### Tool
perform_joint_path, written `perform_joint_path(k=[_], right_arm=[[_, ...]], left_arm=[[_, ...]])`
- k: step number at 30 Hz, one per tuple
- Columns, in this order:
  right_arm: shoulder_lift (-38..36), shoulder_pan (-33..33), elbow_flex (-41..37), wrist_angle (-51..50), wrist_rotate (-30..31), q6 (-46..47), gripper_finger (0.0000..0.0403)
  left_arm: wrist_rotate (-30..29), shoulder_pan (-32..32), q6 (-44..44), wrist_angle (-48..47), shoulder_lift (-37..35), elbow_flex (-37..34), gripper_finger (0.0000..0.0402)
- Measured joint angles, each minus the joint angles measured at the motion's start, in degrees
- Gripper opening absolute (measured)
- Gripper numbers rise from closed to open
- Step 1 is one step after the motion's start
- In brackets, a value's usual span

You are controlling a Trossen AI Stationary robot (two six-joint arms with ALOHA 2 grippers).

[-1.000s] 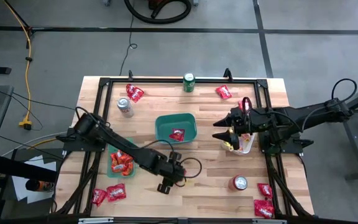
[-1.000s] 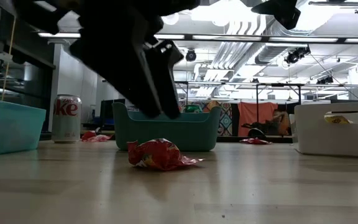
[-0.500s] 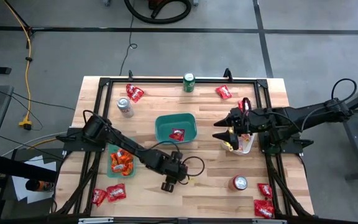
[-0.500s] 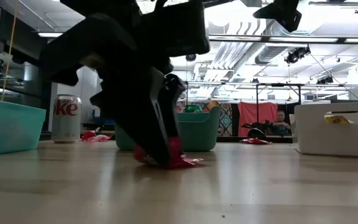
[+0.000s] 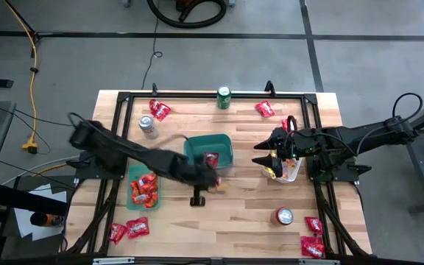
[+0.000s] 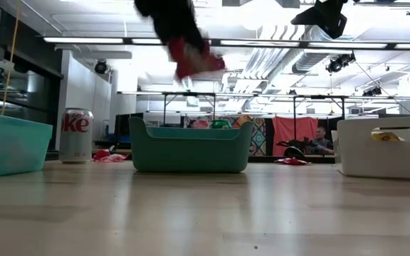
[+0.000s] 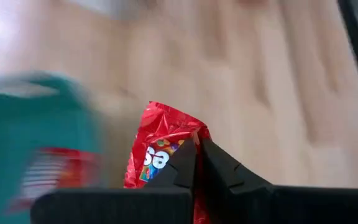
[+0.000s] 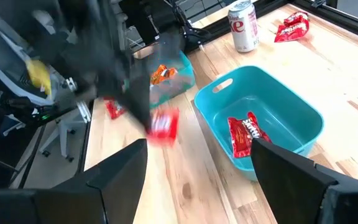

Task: Sort candy
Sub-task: Put the red candy into the green bin

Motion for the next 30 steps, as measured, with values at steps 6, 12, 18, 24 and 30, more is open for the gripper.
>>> perform_joint_path(k=[6, 12, 18, 24, 30], right_arm=[[0.00, 0.00, 0.00, -0.32, 2.12, -1.49, 0.0281], [0.00, 0.00, 0.00, -0.30, 3.74, -1.37, 0.0281], [0.00, 0.02, 0.00, -0.01, 4.94, 0.03, 0.0281], [0.00, 0.00, 0.00, 0.81, 5.79, 0.13, 0.0281], [0.27, 0.00, -0.01, 1.02, 5.78, 0.62, 0.0281]], left_arm=[[-13.47, 6.97, -0.21, 5.87, -12.68, -6.96, 0.0001], [-4.25, 14.61, -8.48, 25.02, -17.56, -23.59, 0.0000], [1.32, 14.82, -15.25, 33.20, -15.91, -28.35, 0.0008], [2.33, 16.18, -12.87, 28.95, -15.24, -26.30, 0.0071], [4.09, 18.15, -10.98, 28.48, -15.23, -23.46, 0.0160]])
